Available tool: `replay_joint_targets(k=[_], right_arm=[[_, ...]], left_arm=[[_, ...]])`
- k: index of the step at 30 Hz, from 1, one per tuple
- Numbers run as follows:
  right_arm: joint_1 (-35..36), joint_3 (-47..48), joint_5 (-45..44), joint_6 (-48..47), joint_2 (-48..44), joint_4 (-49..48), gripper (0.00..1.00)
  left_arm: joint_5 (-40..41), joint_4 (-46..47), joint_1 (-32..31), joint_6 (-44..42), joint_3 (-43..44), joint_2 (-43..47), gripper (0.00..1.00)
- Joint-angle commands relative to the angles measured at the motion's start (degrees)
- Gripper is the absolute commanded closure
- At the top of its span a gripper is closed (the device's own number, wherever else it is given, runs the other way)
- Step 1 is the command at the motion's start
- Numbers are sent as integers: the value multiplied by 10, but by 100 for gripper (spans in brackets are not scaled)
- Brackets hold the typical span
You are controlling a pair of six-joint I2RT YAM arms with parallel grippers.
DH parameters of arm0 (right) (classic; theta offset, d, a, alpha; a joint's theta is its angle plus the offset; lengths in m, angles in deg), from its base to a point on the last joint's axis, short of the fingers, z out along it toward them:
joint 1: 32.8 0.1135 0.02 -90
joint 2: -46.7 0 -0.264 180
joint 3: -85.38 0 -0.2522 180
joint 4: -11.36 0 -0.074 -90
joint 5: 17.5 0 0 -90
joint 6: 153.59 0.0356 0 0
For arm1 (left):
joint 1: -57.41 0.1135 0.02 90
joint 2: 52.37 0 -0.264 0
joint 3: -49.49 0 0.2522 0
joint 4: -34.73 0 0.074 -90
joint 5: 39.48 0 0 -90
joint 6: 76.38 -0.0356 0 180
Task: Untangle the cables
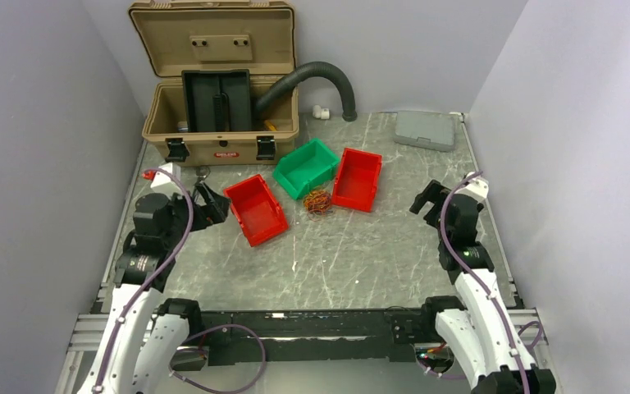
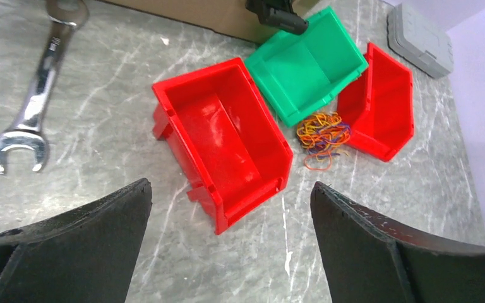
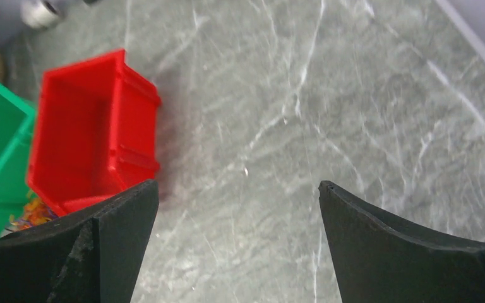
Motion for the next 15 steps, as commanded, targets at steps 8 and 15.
replay_joint_targets(k=[8, 15], right_arm=[[0, -13, 66, 11, 48, -3, 0], [0, -39, 89, 8, 65, -50, 0]], left_arm=[[-174, 214, -67, 61, -56, -156, 1], [-87, 229, -194, 67, 17, -300, 6]])
